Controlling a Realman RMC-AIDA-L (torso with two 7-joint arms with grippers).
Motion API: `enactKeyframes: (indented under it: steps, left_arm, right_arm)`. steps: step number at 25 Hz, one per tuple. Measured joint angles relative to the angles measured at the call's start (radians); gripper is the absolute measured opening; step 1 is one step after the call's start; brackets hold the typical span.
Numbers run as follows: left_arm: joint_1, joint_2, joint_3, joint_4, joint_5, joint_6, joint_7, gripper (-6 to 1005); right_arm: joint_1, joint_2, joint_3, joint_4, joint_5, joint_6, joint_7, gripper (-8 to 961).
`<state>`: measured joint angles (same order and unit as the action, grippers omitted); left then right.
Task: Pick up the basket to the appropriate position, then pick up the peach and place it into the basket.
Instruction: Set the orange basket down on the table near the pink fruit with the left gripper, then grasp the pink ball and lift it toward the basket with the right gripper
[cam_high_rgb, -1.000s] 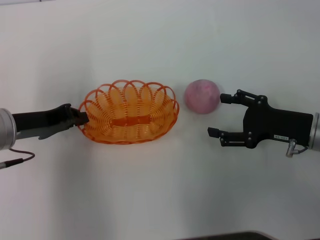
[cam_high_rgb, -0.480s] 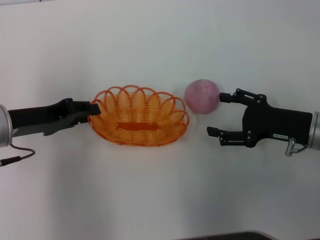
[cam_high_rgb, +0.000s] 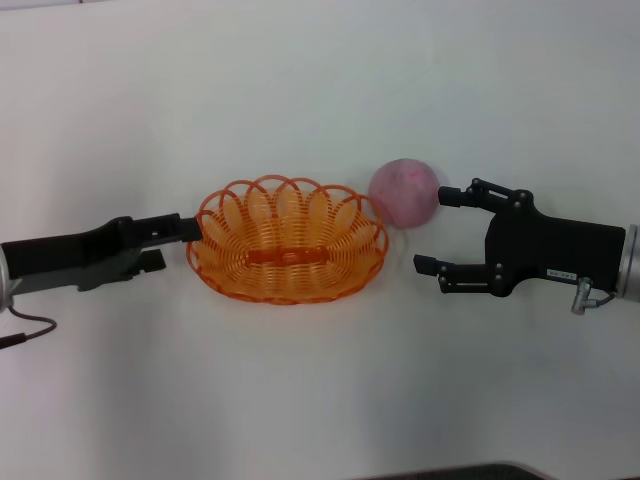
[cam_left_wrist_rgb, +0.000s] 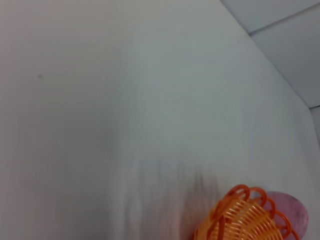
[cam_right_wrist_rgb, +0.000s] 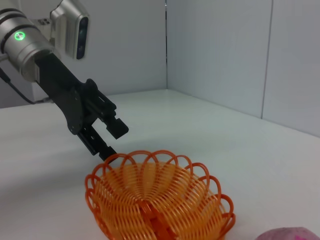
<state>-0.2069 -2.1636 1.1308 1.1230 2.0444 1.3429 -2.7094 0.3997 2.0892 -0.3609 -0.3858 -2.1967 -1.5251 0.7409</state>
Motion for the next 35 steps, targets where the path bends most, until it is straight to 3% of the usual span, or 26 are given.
enactKeyframes:
  steps: [5, 12, 18, 20, 23, 35]
  left_arm:
    - [-0.001, 0.002, -0.065, 0.004, 0.002, 0.042, 0.128, 732]
    - [-0.027, 0.005, -0.251, -0.019, -0.04, 0.229, 0.646, 900]
    - [-0.017, 0.0, -0.365, -0.146, -0.066, 0.272, 1.252, 896]
    - [-0.01, 0.0, -0.379, -0.218, -0.075, 0.288, 1.483, 894]
    - [0.002, -0.003, -0.375, -0.272, -0.078, 0.305, 1.698, 892]
    - [0.015, -0.002, -0.381, -0.374, -0.023, 0.256, 1.689, 886]
  right_arm:
    - [0.001, 0.0, 0.0, 0.001, 0.0, 0.0, 0.0, 931]
    - [0.007, 0.0, 0.0, 0.002, 0.0, 0.005, 0.0, 930]
    - [0.01, 0.0, 0.0, 0.002, 0.003, 0.008, 0.0, 930]
    - [0.01, 0.0, 0.001, 0.003, 0.01, 0.008, 0.0, 929]
    - [0.009, 0.0, 0.001, 0.002, 0.013, 0.009, 0.001, 929]
    - [0.008, 0.0, -0.003, 0.0, 0.014, 0.011, 0.0, 928]
